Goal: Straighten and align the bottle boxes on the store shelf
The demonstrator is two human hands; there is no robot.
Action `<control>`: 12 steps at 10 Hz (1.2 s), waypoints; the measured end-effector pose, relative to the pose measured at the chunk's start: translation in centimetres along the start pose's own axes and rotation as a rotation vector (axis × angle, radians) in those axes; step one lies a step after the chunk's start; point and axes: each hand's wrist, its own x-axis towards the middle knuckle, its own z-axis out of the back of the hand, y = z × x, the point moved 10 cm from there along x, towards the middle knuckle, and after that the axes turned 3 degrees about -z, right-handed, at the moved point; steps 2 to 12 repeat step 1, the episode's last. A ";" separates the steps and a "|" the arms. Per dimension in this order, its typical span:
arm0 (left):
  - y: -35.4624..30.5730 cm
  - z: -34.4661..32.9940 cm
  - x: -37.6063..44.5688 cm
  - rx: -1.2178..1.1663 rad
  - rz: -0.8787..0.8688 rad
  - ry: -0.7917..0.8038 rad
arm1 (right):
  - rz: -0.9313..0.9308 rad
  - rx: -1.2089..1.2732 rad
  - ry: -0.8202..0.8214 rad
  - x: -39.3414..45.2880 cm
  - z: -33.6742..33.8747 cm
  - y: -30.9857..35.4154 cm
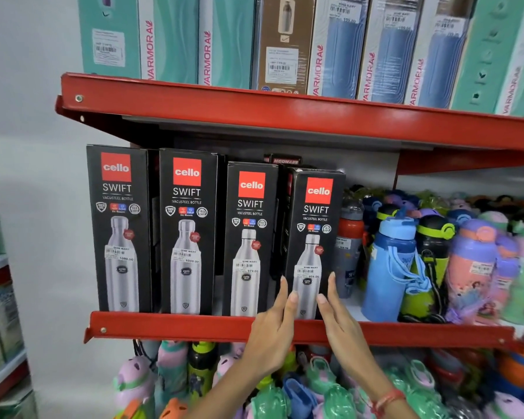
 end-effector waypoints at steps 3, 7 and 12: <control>-1.3 1.3 -0.2 0.003 -0.035 -0.025 | 0.090 -0.073 -0.158 -0.4 1.1 2.4; -1.3 1.3 -0.2 0.003 -0.035 -0.025 | 0.090 -0.073 -0.158 -0.4 1.1 2.4; -1.3 1.3 -0.2 0.003 -0.035 -0.025 | 0.090 -0.073 -0.158 -0.4 1.1 2.4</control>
